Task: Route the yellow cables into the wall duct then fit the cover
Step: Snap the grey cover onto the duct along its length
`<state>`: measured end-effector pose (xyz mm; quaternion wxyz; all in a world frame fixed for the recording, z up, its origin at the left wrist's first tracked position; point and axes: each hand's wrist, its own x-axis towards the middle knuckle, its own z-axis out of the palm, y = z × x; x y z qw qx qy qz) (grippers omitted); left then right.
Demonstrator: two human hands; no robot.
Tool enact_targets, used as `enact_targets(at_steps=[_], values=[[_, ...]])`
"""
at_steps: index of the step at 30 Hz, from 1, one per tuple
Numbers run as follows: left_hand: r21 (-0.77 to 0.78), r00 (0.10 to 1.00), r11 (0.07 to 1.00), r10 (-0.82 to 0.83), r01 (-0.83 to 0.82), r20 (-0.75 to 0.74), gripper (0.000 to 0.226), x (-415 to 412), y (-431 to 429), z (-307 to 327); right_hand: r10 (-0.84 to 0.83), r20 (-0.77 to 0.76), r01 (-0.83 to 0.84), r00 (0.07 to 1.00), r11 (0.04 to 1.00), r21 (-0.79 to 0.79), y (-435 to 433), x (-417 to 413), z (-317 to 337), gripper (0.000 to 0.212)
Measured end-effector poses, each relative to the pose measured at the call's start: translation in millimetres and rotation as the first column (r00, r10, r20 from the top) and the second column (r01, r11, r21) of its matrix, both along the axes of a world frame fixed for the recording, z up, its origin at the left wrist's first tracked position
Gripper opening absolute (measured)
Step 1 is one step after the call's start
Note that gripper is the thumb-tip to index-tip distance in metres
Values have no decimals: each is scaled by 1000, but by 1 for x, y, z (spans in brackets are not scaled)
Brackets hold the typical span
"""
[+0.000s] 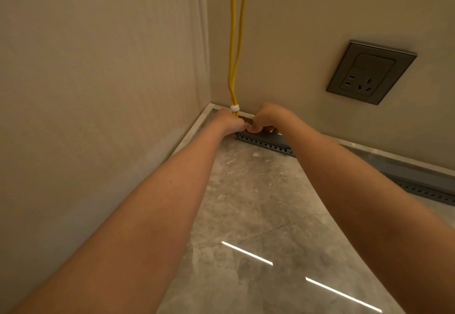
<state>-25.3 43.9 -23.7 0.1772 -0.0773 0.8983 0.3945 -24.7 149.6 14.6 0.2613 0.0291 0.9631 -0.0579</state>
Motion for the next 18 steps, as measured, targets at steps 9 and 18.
enact_targets(at_steps=[9,18], values=[[-135,954,979,-110,153,280,40,1,12,24,-36,157,26,987,998,62,-4,-5,9,38],[-220,964,960,-123,175,235,39,-6,16,24,-153,-10,152,988,984,-96,9,-15,-9,35]])
